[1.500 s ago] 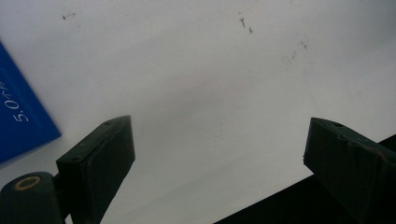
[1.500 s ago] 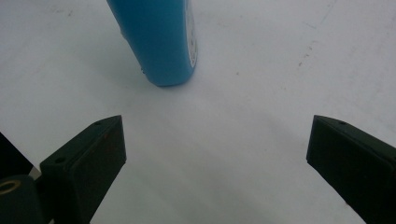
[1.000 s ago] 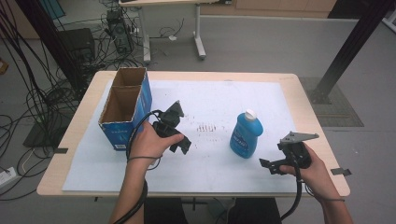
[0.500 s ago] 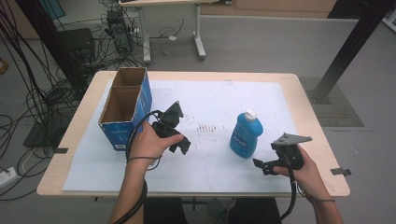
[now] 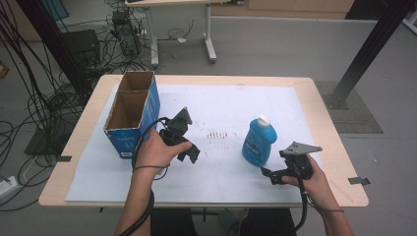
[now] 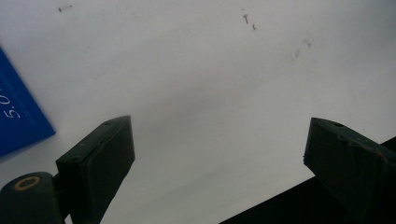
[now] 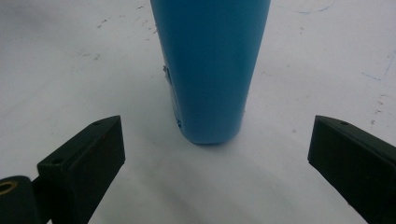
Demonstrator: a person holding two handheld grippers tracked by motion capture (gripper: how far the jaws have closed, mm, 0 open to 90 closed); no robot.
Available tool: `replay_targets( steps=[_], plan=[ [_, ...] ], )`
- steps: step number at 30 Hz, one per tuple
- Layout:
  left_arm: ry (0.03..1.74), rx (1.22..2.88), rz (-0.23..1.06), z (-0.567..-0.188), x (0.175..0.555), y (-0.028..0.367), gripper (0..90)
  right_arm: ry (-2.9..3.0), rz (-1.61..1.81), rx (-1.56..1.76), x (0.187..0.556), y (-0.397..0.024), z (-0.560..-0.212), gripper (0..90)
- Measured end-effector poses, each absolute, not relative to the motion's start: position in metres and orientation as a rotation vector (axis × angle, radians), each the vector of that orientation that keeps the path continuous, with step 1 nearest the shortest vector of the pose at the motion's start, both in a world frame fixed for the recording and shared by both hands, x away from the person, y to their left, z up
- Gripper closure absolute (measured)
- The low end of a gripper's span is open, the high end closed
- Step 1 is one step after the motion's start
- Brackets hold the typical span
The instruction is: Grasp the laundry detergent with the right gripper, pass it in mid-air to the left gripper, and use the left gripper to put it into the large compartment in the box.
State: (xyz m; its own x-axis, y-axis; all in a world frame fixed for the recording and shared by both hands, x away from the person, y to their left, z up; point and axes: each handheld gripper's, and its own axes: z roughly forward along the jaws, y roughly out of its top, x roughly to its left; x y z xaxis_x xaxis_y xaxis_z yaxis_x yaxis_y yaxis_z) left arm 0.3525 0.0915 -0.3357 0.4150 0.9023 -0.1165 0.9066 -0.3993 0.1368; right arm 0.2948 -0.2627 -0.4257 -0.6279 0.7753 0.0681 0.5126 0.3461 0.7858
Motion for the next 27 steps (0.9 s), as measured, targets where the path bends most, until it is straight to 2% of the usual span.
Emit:
replay_targets(
  steps=[27],
  plan=[
    [1.602, 2.494, -0.042, -0.335, 0.352, 0.089, 9.0, 2.173, 1.307, 1.122, 0.309, -0.257, -0.448, 3.1]
  ],
)
